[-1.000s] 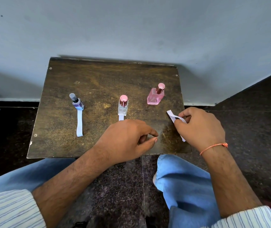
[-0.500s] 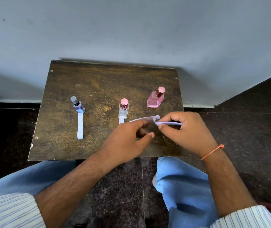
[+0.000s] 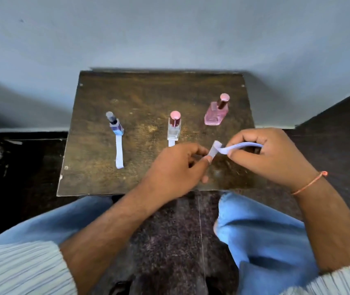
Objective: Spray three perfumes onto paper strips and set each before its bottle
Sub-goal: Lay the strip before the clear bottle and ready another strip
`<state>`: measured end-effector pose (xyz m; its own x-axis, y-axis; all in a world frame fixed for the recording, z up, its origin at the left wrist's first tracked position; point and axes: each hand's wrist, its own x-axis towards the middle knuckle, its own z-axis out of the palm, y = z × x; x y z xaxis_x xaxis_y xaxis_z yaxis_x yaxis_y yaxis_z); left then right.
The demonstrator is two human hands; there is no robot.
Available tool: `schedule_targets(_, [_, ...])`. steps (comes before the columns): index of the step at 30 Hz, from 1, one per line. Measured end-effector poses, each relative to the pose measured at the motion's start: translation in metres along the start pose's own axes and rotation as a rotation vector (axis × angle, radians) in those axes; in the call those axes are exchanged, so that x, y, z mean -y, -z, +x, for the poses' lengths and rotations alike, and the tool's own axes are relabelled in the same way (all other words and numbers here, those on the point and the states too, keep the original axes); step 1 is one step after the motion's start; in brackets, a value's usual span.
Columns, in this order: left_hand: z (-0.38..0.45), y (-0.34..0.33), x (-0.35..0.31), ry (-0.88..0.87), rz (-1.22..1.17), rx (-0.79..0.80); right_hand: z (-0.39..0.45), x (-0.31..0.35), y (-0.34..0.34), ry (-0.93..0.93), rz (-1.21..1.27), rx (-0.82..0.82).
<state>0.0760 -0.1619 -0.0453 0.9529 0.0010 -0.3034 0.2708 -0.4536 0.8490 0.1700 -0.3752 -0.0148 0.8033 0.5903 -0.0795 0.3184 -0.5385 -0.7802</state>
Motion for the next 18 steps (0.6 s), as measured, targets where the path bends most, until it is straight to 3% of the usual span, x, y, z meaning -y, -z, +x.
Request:
schedule_targets(4, [0.0,0.002,0.001,0.005,-0.005,0.011,0.005,0.002,-0.004,0.008,0.005,0.031])
schedule_targets(10, [0.006,0.008,-0.002,0.074,-0.103,0.067,0.013,-0.006,0.0,-0.088,-0.07,-0.177])
schedule_targets(18, [0.011,0.009,-0.013,0.158,-0.18,0.071,0.013,-0.006,-0.001,-0.204,-0.092,-0.212])
